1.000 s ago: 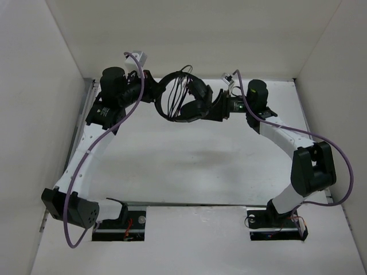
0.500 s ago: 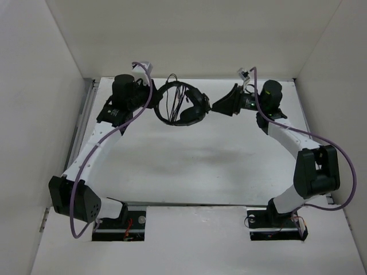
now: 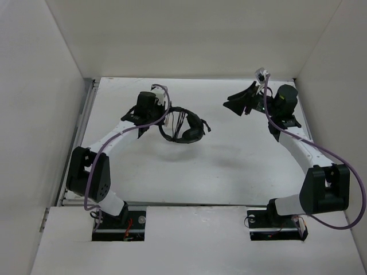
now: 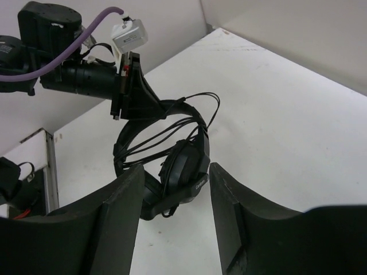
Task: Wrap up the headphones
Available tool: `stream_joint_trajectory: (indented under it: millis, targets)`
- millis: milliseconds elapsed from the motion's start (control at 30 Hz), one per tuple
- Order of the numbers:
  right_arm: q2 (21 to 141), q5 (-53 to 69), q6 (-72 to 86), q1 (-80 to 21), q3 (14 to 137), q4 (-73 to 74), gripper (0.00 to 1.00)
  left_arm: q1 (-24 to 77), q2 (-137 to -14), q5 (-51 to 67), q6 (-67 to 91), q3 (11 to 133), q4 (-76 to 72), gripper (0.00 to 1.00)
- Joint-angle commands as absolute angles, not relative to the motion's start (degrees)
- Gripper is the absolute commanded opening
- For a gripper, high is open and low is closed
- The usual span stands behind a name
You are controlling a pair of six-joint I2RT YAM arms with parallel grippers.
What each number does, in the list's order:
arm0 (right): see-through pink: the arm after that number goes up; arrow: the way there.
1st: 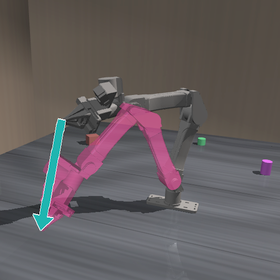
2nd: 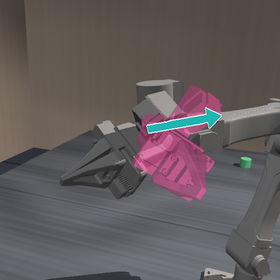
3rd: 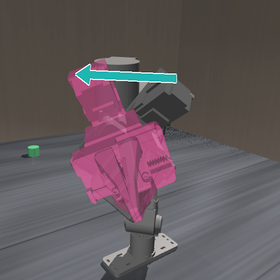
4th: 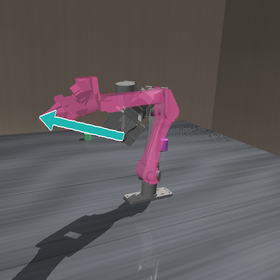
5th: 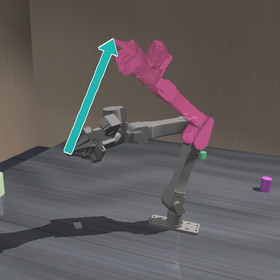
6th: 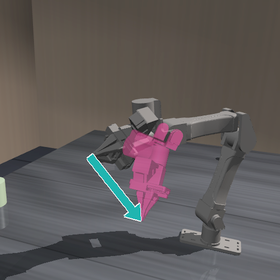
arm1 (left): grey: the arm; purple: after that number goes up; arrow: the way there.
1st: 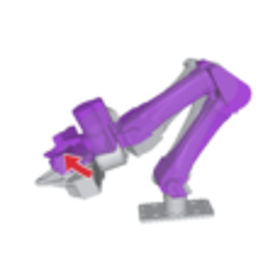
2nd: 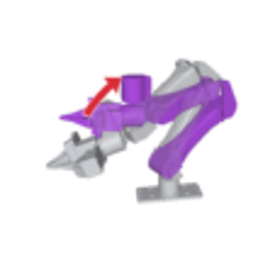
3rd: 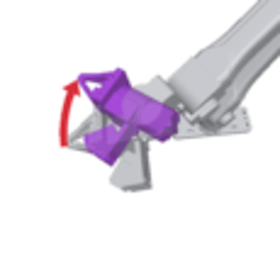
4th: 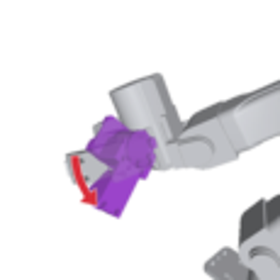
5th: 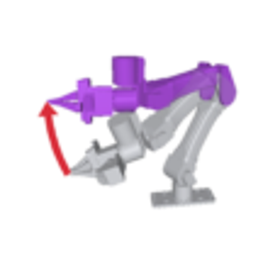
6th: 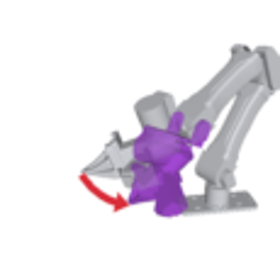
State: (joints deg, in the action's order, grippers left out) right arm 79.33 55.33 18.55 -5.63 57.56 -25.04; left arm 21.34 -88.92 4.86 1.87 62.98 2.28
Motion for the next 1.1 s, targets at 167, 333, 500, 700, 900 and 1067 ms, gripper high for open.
stream_joint_trajectory:
  millis: [167, 333, 500, 700, 900, 1067]
  targets:
    - [78.9, 53.7, 13.7, -7.5, 56.4, -25.0, 0.55, 24.7, -93.7, 4.5, 2.4, 66.2, -5.6, 0.01]
    - [76.9, 53.5, 12.2, -7.2, 54.8, -24.7, 0.55, 24.7, -99.8, 4.0, 1.5, 69.4, -5.5, 0.01]
    - [76.4, 53.0, 11.1, -7.2, 53.9, -24.8, 0.56, 24.7, -104.6, 3.3, 0.5, 72.7, -5.1, 0.01]
    - [77.2, 53.0, 9.9, -7.4, 53.6, -24.6, 0.56, 24.4, -109.2, 2.2, 0.5, 76.0, -5.0, 0.02]
    - [77.1, 53.0, 9.8, -7.3, 53.4, -24.3, 0.56, 23.7, -114.0, -0.1, 0.4, 79.3, -4.2, 0.11]
    - [76.9, 53.0, 9.5, -6.2, 53.1, -24.3, 0.56, 23.4, -116.3, -2.5, 0.2, 81.3, -4.0, 0.27]
